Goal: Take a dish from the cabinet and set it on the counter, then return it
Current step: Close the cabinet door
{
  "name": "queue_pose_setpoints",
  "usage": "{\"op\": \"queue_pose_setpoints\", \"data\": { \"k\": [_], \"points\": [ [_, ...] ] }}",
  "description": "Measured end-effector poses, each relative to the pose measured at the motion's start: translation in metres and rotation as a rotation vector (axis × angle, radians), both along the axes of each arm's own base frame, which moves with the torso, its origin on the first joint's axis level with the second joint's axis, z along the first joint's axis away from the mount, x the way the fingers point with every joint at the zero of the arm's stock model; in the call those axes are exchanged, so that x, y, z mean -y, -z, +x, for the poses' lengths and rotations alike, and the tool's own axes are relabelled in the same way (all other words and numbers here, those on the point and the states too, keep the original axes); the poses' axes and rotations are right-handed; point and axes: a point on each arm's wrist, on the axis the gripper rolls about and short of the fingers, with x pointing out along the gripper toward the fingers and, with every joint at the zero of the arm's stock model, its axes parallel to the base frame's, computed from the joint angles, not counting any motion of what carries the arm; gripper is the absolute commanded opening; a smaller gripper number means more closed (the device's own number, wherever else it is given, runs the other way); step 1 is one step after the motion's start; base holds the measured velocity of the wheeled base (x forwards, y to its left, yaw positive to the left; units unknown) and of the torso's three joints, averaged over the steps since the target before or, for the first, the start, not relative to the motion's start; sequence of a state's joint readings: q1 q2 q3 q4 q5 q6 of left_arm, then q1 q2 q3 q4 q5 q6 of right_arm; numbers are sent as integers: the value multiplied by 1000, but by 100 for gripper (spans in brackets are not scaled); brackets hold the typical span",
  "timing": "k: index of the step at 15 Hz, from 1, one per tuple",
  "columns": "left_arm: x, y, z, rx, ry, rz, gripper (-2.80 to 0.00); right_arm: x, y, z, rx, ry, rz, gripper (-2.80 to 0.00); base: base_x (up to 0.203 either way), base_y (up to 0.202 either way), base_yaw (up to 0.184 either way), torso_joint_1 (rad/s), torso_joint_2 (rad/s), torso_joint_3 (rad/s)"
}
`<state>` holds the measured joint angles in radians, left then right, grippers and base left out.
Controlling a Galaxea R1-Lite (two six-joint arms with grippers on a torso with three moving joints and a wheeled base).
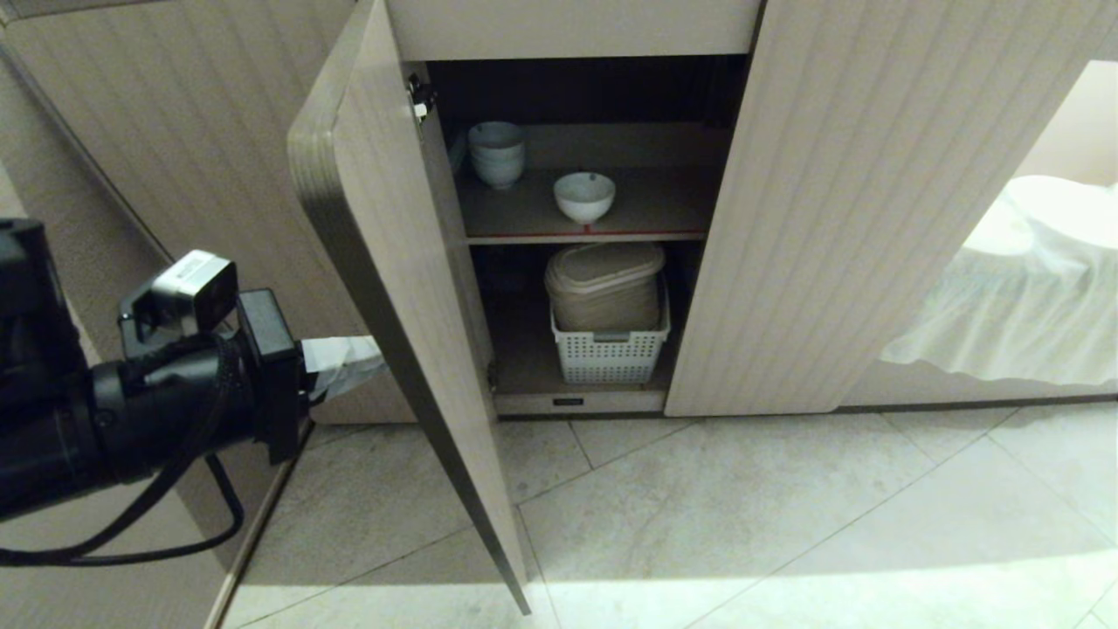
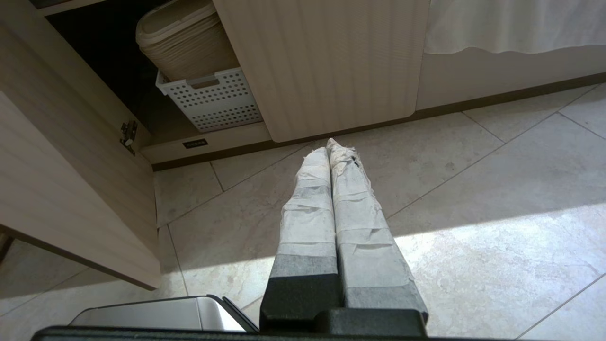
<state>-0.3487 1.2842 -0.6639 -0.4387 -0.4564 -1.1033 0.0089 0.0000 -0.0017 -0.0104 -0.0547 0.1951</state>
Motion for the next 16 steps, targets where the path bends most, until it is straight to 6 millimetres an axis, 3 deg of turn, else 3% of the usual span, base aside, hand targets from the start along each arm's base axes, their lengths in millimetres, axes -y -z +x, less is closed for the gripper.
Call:
{"op": "queue_pose_setpoints", "data": {
  "k": [16],
  "points": [
    [36, -21, 41, 38, 49, -6, -280, 0, 0, 0, 0, 0, 0, -280, 0, 0, 0, 0, 0, 0]
  ]
}}
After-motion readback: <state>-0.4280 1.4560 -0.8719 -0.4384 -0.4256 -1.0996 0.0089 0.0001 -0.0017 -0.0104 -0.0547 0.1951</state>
